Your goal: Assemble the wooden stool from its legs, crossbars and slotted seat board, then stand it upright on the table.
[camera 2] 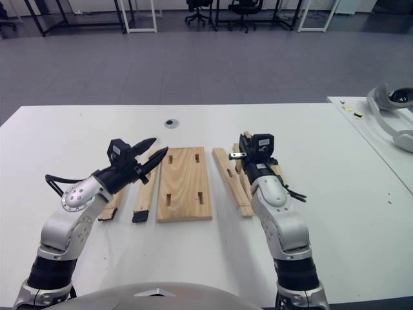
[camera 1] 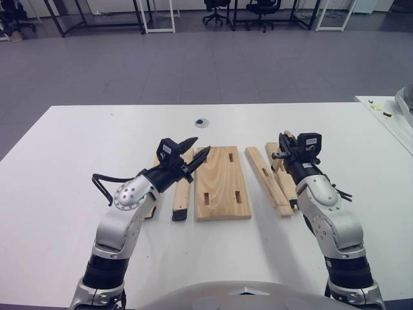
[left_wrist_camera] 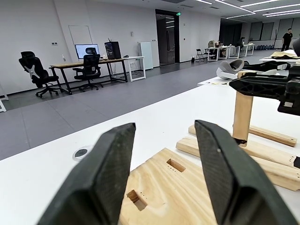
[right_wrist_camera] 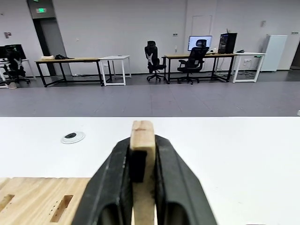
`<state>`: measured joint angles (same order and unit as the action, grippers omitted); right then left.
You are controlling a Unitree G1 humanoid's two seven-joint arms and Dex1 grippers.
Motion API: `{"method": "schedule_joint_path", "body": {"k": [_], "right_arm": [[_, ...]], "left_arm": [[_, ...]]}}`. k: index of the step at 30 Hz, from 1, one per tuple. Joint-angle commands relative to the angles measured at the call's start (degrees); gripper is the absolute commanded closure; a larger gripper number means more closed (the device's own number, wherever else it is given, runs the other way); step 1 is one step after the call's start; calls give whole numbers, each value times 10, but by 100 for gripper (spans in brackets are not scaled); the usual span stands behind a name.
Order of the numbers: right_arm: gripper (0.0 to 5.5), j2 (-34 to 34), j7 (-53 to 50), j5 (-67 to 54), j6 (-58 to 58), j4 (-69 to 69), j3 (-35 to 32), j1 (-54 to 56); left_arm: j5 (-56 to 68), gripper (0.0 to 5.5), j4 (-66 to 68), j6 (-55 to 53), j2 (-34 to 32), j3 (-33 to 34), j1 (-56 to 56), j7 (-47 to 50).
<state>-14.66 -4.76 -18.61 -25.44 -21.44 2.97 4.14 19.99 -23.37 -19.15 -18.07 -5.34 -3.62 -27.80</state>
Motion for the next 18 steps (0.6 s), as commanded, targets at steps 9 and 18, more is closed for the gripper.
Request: {"method": "schedule_joint_path", "body": {"k": [9, 18], "right_arm": [[508, 14, 96, 25, 79, 75, -26, 9], [508, 56, 109, 28, 87, 62, -23, -20]], "left_arm": [[-9, 321, 11, 6, -5, 4, -22, -9], [-10, 321, 14, 7, -6, 4, -25, -10]]}}
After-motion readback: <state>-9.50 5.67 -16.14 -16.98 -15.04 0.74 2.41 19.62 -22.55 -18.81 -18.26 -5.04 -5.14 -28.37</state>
